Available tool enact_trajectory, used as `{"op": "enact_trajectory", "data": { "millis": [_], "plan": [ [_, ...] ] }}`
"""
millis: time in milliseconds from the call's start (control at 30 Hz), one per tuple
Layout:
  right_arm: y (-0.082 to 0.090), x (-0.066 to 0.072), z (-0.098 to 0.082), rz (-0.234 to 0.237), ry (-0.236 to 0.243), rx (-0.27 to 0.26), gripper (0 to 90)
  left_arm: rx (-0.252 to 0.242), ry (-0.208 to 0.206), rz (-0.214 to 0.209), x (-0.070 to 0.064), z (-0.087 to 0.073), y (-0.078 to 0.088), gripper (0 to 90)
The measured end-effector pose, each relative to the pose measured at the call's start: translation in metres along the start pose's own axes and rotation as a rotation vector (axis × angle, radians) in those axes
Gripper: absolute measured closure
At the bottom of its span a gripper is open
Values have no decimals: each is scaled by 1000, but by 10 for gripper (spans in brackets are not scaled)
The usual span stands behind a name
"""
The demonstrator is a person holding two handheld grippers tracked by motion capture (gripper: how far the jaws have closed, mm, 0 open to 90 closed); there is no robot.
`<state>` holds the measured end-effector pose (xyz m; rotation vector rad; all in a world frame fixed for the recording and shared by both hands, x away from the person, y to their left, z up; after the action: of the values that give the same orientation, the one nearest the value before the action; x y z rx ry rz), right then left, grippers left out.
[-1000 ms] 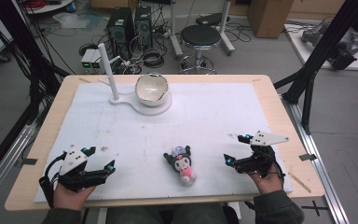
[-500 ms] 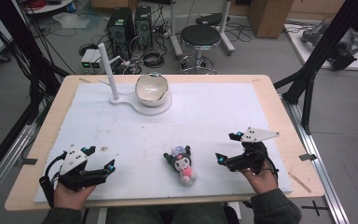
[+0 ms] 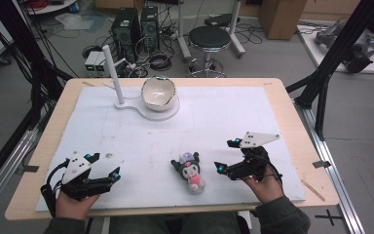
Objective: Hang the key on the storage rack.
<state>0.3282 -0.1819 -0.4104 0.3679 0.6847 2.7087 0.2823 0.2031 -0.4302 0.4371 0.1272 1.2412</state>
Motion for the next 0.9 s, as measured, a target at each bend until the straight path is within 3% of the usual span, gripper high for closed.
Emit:
{"op": "enact_trajectory", "data": {
  "millis": [133, 233, 267, 433, 633, 900],
  "plan": [
    [-5, 5, 8, 16, 10, 7, 157, 1, 3, 2, 0, 0, 0, 181],
    [-9, 7, 12, 7, -2, 20, 157, -4, 2, 5, 1, 1, 0, 181],
    [-12, 10, 15, 26, -23, 22, 158, -5, 3, 5, 1, 1, 0, 181],
    [-19, 15, 22, 35, -30, 27, 181, -6, 8, 9, 3, 1, 0, 181],
    [-31, 20, 25, 33, -79, 87, 186, -8, 0, 6, 2, 1, 1, 181],
    [-47, 28, 21, 32, -87, 145, 188, -12, 6, 11, 3, 1, 1, 181]
  ]
}}
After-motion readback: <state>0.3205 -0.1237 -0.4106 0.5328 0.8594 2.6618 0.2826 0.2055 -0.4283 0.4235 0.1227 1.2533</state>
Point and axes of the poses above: each handheld gripper's, and its own axes: y roughly backward along the jaws, z roughly out of its top, x roughly to its left, the point moved 7 cm from there along -y, roughly forward along the jaws, and after that the axes turned 13 degrees about z, right-handed, at the moved point
